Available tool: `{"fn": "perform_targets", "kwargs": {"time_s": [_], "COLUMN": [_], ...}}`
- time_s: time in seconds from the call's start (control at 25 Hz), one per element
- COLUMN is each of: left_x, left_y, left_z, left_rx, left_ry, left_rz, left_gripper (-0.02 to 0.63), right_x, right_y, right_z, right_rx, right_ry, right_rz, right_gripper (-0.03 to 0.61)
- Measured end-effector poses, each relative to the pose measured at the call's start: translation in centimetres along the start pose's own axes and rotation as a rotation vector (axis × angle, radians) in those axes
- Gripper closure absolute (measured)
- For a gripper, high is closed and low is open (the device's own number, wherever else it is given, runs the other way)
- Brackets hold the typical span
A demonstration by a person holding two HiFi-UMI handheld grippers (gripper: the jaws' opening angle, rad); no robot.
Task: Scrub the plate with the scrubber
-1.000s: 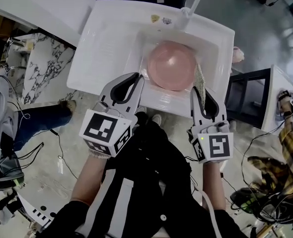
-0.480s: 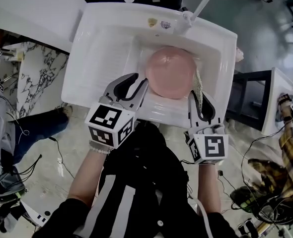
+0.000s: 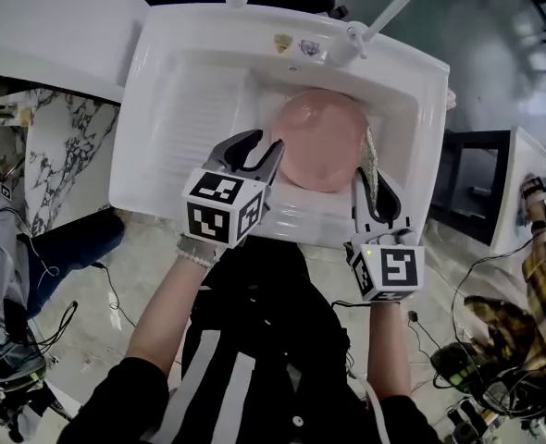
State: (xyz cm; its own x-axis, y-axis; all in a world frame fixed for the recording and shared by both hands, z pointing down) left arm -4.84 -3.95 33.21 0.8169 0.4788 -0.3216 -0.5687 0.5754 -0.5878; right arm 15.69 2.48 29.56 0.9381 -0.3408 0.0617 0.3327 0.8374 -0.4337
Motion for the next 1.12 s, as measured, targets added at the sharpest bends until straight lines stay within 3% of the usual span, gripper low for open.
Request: {"fn": "perform_targets", "kwargs": {"time_s": [0.52,1.12], "left_x": [-3.4,-5.3], "left_y": [-7.3,-13.1], "left_z": [3.0,5.9], "left_rx": [-0.163,-0.279], "left_ry": [0.009,0.059], "left_rz": [-0.043,-0.110], "left_gripper": [0.480,0.480], "right_x": [0.3,0.4], "right_y": [-3.4,-6.7], "right_z": [1.3,2.7], "right_rx": [-0.053,-0.105], "right_ry": [0.028,0.048], "right_rz": [0.014,0.011], "right_gripper": [0.506,0.506]}}
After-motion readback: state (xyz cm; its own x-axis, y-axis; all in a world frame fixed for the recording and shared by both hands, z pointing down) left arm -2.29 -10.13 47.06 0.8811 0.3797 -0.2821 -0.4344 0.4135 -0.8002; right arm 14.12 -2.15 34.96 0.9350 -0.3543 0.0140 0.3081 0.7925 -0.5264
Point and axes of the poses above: the fingertips, and each gripper's own axes: y backward along the fingers, x to its right, z out of its underside, the point moved 7 cm from there along y, backward along the fingers
